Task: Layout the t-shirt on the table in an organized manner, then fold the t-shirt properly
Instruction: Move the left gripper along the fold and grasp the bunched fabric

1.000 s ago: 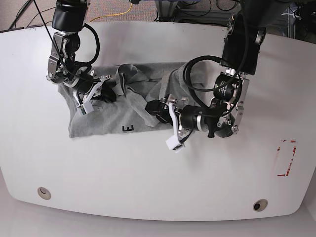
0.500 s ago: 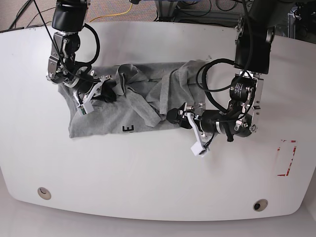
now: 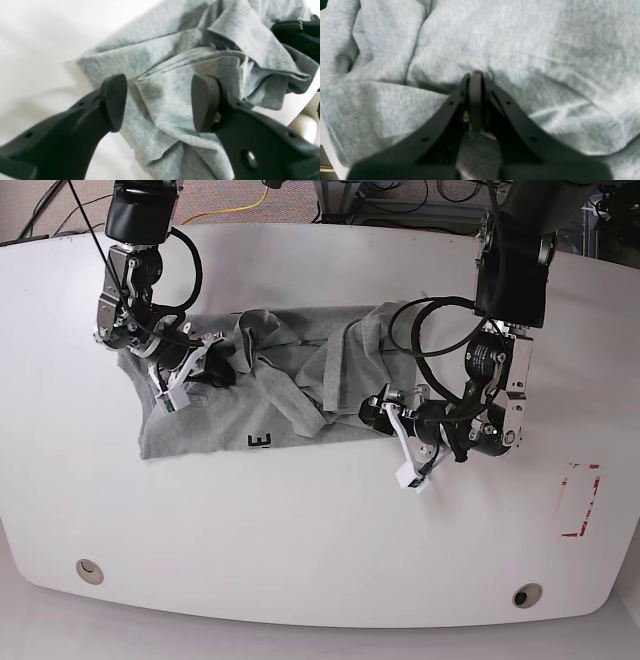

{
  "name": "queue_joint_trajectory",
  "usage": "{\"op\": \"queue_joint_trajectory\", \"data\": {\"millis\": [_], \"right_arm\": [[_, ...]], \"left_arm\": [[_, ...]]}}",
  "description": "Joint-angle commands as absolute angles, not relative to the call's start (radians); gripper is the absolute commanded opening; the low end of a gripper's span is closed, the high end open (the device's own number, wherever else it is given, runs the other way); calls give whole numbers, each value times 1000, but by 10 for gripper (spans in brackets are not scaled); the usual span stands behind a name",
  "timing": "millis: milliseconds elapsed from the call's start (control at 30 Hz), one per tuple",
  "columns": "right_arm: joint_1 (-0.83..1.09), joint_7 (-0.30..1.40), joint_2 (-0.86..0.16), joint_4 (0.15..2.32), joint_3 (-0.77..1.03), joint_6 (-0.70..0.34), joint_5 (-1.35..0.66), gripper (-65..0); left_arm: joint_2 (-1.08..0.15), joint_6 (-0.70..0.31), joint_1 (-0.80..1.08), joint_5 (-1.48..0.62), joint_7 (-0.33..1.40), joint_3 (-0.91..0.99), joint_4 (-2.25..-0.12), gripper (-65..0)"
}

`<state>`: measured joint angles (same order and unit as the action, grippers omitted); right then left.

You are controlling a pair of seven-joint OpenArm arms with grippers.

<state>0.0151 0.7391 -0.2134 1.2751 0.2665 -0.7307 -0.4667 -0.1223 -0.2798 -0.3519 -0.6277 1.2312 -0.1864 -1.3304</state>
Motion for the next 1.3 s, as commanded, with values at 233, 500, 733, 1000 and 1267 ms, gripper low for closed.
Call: {"op": "queue_joint_trajectory", "data": {"millis": [233, 500, 733, 1000, 1267], "right_arm": [[36, 885, -216, 1250, 255, -698, -321, -631], [36, 885, -216, 1250, 255, -698, -321, -631], [36, 885, -216, 1250, 255, -698, -321, -631], [36, 885, -216, 1250, 255, -698, -321, -631], [36, 885, -216, 1250, 255, -698, -321, -631]], "left_arm": [[-120, -282, -377, -639, 1185, -189, -1267, -268], [-120, -285, -358, -642, 1171, -216, -1241, -268], [-122, -286, -358, -728, 1173, -246, -1241, -269], [-124, -286, -358, -812, 1173, -280, -1241, -271], [-120, -286, -358, -820, 1178, -300, -1242, -272]]}}
